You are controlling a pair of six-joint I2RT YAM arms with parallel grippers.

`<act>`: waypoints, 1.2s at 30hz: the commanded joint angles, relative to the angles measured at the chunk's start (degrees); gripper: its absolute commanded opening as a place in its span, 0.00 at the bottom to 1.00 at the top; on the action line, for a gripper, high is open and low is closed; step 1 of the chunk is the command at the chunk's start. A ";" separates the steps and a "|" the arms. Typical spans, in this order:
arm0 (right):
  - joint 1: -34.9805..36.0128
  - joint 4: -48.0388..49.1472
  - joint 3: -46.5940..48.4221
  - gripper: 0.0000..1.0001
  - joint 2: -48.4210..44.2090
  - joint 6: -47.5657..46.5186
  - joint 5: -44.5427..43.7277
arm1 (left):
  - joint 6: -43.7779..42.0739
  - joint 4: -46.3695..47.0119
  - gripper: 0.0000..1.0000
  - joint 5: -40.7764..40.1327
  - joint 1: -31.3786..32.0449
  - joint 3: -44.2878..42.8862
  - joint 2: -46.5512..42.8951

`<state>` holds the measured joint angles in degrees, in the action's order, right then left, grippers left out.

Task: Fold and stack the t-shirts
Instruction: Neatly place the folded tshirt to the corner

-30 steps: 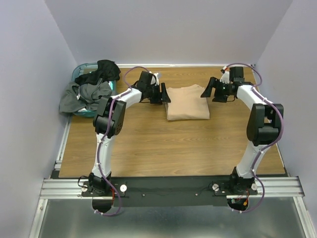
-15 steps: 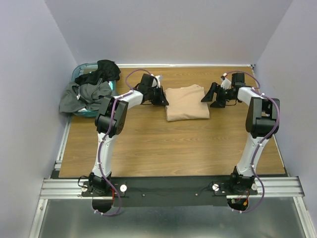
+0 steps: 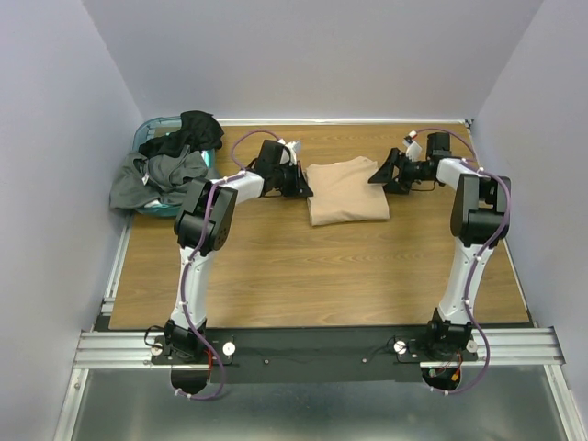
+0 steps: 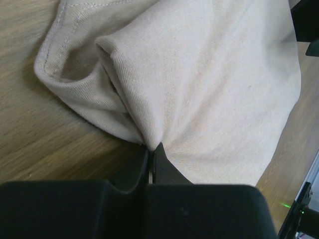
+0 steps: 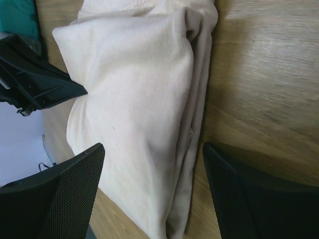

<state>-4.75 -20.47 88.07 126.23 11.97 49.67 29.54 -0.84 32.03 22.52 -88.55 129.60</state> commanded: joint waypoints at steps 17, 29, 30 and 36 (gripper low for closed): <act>6.60 -1.33 -1.86 0.42 4.28 -1.95 -5.62 | -2.73 -1.97 0.03 1.37 0.42 3.12 0.04; 6.34 -9.93 9.56 0.01 2.17 -7.47 -31.28 | -4.05 -4.43 0.59 -1.62 -0.64 3.73 -7.95; 6.34 -10.81 10.79 0.01 2.43 -8.53 -33.39 | -4.49 -4.78 0.60 -1.71 -0.81 4.00 -8.57; 5.02 -15.65 20.28 0.00 5.69 -14.77 -45.97 | -6.33 -6.98 0.60 -2.94 -2.13 6.46 -12.26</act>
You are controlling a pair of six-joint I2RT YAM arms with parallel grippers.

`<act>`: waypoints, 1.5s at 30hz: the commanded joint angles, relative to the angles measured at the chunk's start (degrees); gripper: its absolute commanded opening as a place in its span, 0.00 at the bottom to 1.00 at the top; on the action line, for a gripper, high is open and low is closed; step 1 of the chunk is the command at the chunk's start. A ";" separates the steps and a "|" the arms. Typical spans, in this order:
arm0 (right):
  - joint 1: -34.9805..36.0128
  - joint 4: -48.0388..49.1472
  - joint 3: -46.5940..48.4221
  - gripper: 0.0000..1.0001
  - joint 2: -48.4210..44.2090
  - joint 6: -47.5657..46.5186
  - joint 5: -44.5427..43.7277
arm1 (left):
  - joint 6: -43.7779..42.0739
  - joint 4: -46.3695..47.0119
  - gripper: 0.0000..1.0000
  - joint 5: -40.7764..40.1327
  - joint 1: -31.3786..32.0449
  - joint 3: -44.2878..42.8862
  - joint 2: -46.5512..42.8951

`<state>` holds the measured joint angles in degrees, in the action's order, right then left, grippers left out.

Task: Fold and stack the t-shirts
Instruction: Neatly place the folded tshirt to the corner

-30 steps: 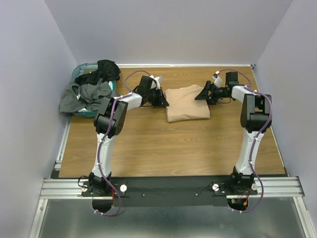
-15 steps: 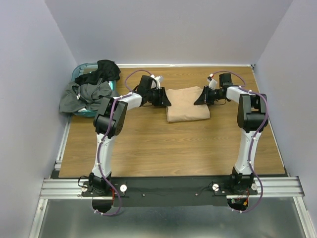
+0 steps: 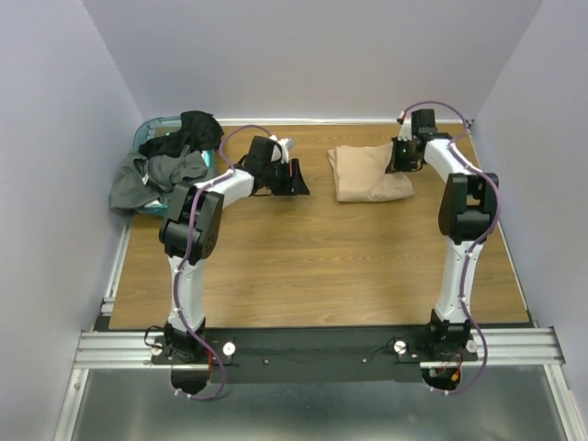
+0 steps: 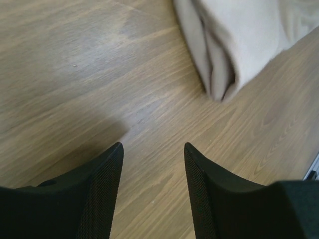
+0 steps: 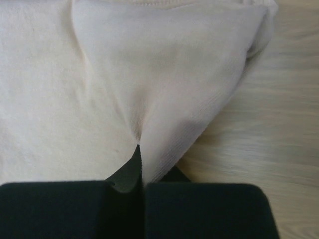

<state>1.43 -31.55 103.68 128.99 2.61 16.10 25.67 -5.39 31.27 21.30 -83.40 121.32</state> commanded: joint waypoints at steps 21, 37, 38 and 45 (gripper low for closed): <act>-9.87 -5.19 32.19 0.00 19.80 -13.51 -34.82 | -5.02 -8.94 0.60 -6.48 -2.23 1.30 -6.97; -12.33 -0.97 38.62 0.89 23.24 -14.04 -40.80 | -4.75 -9.55 0.60 -7.62 -2.23 2.01 -9.52; -12.33 -0.53 38.36 0.94 22.63 -13.34 -40.53 | -4.75 -9.55 0.60 -7.80 -2.23 2.10 -9.61; -12.24 5.53 27.31 1.00 15.08 -7.89 -37.90 | -4.58 -7.54 0.60 -9.29 -2.23 2.27 -13.82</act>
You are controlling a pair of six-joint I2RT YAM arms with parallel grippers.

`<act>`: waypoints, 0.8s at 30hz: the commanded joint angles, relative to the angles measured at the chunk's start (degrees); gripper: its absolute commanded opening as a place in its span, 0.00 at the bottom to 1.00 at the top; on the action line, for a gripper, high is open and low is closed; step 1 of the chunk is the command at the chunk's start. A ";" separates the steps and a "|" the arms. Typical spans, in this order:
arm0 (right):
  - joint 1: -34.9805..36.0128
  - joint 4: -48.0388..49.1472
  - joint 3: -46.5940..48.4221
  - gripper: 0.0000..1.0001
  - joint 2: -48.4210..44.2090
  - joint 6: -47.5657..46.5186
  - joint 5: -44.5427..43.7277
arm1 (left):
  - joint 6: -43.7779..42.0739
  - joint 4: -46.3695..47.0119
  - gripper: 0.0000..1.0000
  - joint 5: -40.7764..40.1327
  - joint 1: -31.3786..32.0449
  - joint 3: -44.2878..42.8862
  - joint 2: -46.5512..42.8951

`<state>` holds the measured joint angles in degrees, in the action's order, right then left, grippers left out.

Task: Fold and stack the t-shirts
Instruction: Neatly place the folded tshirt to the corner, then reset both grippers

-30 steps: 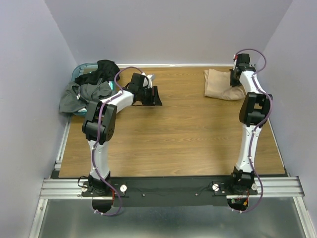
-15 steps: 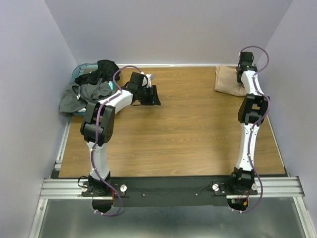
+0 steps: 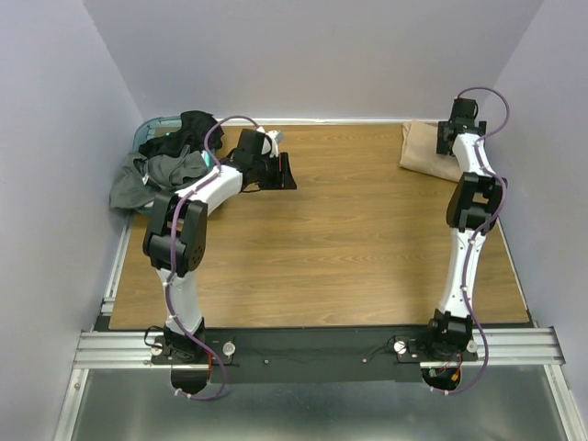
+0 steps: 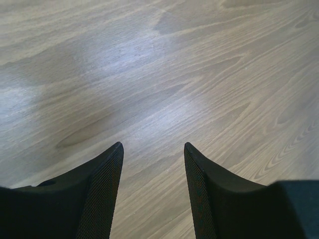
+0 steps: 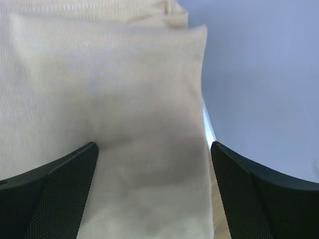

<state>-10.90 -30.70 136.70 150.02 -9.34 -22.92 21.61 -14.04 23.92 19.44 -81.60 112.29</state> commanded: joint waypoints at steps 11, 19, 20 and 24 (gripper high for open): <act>1.40 23.99 -37.34 1.00 -28.07 12.33 5.59 | -0.25 8.67 0.60 -7.30 -0.37 6.71 -15.60; 4.65 30.52 -58.46 1.00 -46.46 15.93 15.17 | 0.89 17.47 0.60 -13.46 -0.37 16.03 -27.29; 5.26 32.09 -60.13 1.00 -48.39 16.63 16.23 | 1.07 17.99 0.60 -15.12 -0.37 16.65 -28.26; 7.64 32.28 -68.84 1.00 -59.19 19.71 21.23 | 0.63 20.45 0.60 -18.55 -0.37 21.64 -34.40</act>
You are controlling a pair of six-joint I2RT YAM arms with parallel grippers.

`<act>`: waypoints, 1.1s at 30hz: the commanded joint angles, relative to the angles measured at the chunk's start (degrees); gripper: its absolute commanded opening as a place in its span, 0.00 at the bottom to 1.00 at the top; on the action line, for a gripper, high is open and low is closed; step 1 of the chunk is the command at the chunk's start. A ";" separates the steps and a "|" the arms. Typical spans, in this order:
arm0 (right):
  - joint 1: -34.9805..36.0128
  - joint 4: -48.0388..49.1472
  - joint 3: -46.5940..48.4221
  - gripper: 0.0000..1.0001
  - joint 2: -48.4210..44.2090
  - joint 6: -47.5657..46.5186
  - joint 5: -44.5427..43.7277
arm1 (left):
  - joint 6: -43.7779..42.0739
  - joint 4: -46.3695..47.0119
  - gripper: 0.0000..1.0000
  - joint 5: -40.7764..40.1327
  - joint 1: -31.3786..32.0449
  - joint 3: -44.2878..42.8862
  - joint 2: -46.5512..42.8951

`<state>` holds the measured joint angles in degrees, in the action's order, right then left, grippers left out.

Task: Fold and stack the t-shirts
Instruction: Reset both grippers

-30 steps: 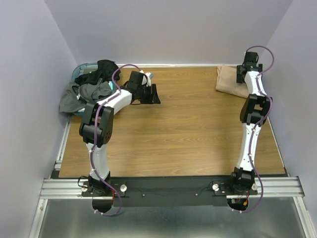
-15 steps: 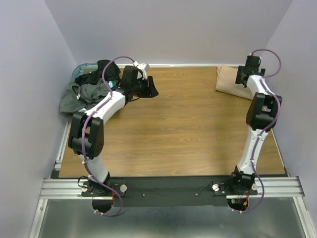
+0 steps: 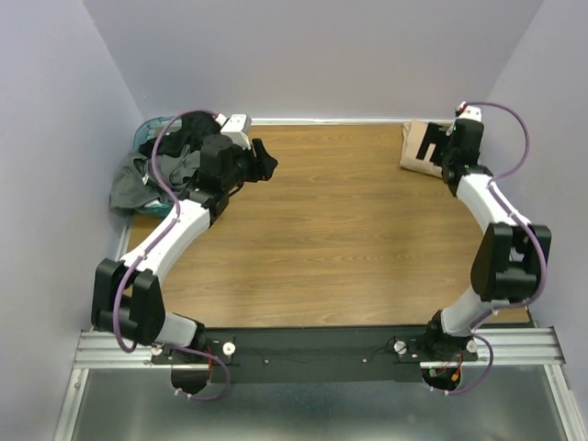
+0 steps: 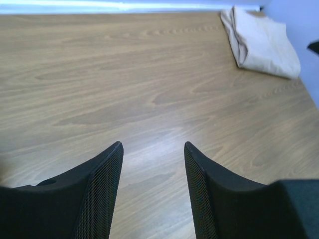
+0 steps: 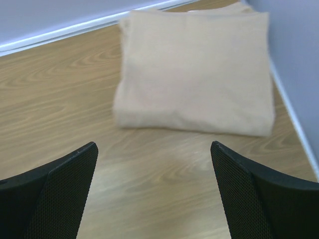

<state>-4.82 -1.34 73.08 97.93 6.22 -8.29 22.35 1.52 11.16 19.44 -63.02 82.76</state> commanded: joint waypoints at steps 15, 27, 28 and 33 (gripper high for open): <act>11.50 1.96 -27.81 1.00 -26.38 12.50 15.68 | -1.25 8.85 0.61 -16.60 -0.37 15.74 -20.97; 11.59 0.03 -25.09 1.00 -24.54 11.27 16.29 | -1.43 8.59 0.61 -17.75 -0.37 17.50 -23.70; 11.67 -0.06 -25.00 1.00 -24.28 11.18 16.55 | -1.26 8.59 0.61 -17.92 -0.37 17.50 -23.87; 11.59 -0.06 -25.35 1.00 -24.28 11.01 16.56 | -1.08 8.06 0.61 -18.63 -0.37 17.59 -24.49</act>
<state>6.46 -0.12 46.57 73.10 17.52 7.07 21.85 8.88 -4.95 19.44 -45.89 60.07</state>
